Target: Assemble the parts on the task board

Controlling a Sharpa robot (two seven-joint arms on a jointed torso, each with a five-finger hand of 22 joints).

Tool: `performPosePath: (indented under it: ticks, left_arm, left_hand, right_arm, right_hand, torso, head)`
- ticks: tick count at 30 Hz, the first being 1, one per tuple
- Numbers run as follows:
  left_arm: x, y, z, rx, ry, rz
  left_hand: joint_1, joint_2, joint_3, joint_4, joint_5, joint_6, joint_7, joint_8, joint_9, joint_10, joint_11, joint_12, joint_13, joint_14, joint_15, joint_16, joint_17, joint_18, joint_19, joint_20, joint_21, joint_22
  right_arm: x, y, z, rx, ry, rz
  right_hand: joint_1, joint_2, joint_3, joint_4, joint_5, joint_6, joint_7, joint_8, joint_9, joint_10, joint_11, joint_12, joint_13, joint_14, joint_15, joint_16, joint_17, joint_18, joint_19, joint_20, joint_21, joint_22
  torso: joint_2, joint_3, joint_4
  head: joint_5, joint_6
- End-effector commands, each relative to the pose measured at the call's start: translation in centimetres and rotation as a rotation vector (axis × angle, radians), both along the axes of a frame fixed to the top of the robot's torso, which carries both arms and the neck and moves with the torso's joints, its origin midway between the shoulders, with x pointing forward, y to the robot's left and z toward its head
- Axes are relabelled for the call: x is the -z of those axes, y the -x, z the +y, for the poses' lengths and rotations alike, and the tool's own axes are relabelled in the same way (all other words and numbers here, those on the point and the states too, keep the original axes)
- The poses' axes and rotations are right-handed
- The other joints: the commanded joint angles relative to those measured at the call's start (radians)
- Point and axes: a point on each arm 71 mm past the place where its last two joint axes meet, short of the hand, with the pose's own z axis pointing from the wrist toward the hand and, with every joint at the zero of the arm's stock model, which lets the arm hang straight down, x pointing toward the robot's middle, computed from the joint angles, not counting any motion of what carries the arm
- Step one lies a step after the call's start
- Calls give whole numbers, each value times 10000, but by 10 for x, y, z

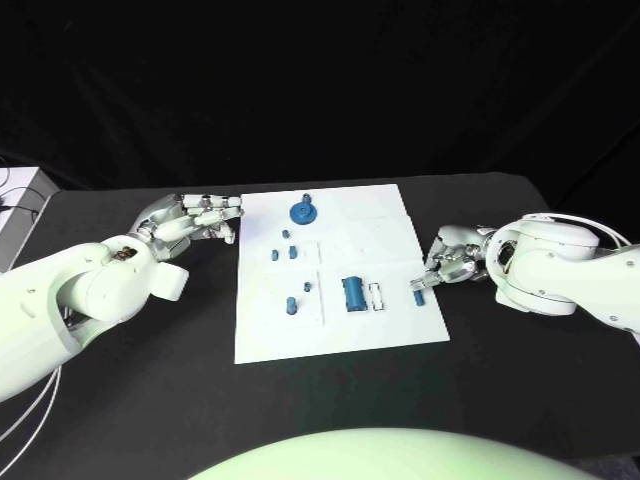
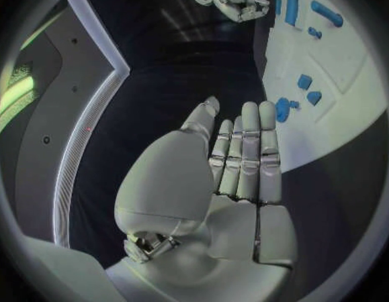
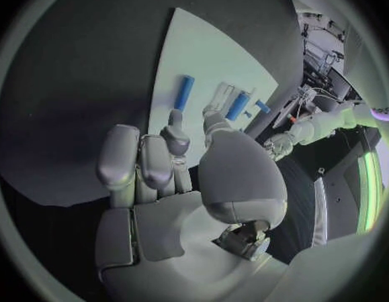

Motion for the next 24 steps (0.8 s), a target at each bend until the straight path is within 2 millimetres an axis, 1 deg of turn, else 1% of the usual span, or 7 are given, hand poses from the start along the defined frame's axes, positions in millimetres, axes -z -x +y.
performPosePath:
  ticks: [1, 6, 10, 15, 17, 19, 24]
  left_arm:
    - [-2, 0, -2, 78, 138, -139]
    - [-2, 1, -1, 78, 134, -126]
    - [-2, 1, -1, 81, 130, -113]
    - [-1, 1, -1, 101, 120, -77]
    - [-1, 1, -1, 111, 107, -47]
    - [-1, 1, -1, 116, 93, -18]
    - [0, 1, 0, 144, 58, 57]
  left_hand:
    - [-21, 10, 53, 37, 20, 74, -5, 23, 2, 30, 4, 5, -3, -41, -33, 60, -4, -11, 71, -5, -55, 13]
    - [-21, 10, 53, 37, 20, 74, -5, 23, 2, 30, 4, 5, -3, -41, -33, 60, -4, -11, 71, -5, -55, 13]
    - [-21, 10, 53, 37, 20, 74, -5, 23, 2, 30, 4, 5, -3, -41, -33, 60, -4, -11, 71, -5, -55, 13]
    - [-23, 9, 57, 41, 20, 74, -4, 22, 2, 28, 7, -16, -4, -44, -31, 59, -2, -14, 76, -7, -63, 20]
    - [-23, 10, 58, 43, 20, 74, -2, 23, 2, 26, 8, -19, -4, -45, -31, 58, -2, -14, 76, -7, -65, 20]
    - [-24, 14, 62, 47, 20, 74, 3, 24, 3, 19, 11, -28, -5, -47, -30, 56, -2, -14, 78, -8, -68, 22]
    - [-24, 14, 62, 47, 20, 73, 3, 24, 3, 19, 11, -29, -5, -47, -29, 56, -2, -14, 78, -8, -68, 22]
  right_arm:
    - [3, 1, -3, 153, 965, 127]
    - [7, 2, 0, 244, 1058, 109]
    - [12, 2, 5, 218, 1037, 129]
    - [17, 3, 13, 104, 905, 190]
    - [19, 3, 16, 59, 831, 202]
    - [21, 4, 19, 20, 790, 231]
    - [25, 4, 20, -32, 923, 410]
  right_hand:
    - [-158, -57, 10, 155, 76, -61, -66, 96, 202, 43, -31, 18, 27, 27, -58, 80, 30, -158, 510, -25, 72, 1438]
    - [-237, -38, 15, 267, 127, -64, -105, 183, 400, 62, -51, 31, 42, 23, -67, 87, 44, -165, 518, -37, 113, 1446]
    - [-324, 91, -32, 280, 130, -85, -111, 220, 501, 63, -58, 33, 52, 24, -68, 91, 53, -170, 512, -43, 117, 1446]
    - [-351, 118, -49, 276, 124, -98, -112, 217, 516, 60, -53, 24, 49, 27, -71, 95, 56, -172, 516, -44, 133, 1450]
    - [-353, 128, -52, 268, 132, -101, -110, 216, 524, 51, -51, 5, 41, 21, -70, 79, 38, -169, 511, -44, 105, 1443]
    - [-355, 163, -58, 251, 129, -97, -114, 226, 544, 43, -52, -14, 32, 21, -70, 68, 31, -168, 502, -42, 79, 1437]
    - [-306, 346, -176, -81, 56, -138, -104, 229, 625, 20, -45, -49, 18, 18, -66, 43, 11, -168, 495, -41, 52, 1433]
  torso:
    - [-9, -2, 3]
    - [-3, -3, -4]
    - [7, 0, 5]
    - [14, 9, 13]
    - [13, 10, 22]
    - [10, 6, 21]
    - [7, -2, 10]
  head:
    - [-19, -20]
    - [-18, -16]
    - [-21, -36]
    - [26, -65]
    - [62, -82]
    - [66, -95]
    - [83, -136]
